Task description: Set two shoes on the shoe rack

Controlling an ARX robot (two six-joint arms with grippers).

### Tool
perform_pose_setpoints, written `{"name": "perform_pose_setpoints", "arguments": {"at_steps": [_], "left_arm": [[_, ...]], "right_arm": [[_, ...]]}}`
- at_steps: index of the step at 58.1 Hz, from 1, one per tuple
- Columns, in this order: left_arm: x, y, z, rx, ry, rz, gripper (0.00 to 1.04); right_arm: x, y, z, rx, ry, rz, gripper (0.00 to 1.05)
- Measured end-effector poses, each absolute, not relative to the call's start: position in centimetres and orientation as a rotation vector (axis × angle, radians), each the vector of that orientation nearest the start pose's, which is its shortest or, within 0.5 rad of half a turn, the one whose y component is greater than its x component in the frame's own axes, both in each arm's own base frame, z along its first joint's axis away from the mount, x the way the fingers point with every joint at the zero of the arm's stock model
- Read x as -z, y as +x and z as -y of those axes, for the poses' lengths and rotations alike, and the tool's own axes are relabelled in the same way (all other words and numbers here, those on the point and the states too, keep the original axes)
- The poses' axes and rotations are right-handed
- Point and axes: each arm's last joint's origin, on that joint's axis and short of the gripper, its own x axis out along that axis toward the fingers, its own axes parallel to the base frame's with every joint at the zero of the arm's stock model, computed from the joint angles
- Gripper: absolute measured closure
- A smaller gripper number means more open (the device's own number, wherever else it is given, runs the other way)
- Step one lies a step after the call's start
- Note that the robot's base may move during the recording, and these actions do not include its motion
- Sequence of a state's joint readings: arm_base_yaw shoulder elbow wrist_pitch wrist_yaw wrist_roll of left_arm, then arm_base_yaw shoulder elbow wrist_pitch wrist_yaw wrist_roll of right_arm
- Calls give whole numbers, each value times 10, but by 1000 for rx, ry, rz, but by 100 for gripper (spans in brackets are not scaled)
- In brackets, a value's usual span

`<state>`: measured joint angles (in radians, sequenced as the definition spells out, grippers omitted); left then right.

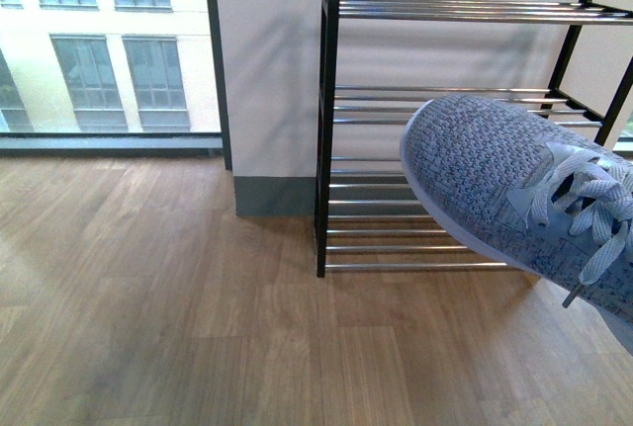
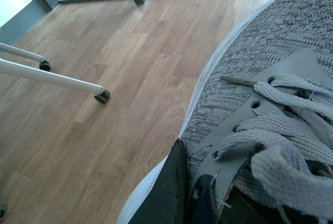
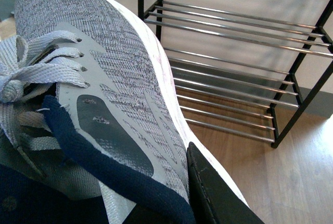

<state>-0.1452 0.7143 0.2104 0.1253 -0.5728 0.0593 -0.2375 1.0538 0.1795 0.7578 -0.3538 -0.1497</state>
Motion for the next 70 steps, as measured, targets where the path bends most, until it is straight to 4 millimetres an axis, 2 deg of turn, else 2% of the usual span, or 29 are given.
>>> {"name": "perform_pose_setpoints", "arguments": {"at_steps": [70], "left_arm": [[-176, 150, 7, -399, 191, -371, 103]], "right_arm": [[-171, 183, 36, -109, -114, -110, 101]]}}
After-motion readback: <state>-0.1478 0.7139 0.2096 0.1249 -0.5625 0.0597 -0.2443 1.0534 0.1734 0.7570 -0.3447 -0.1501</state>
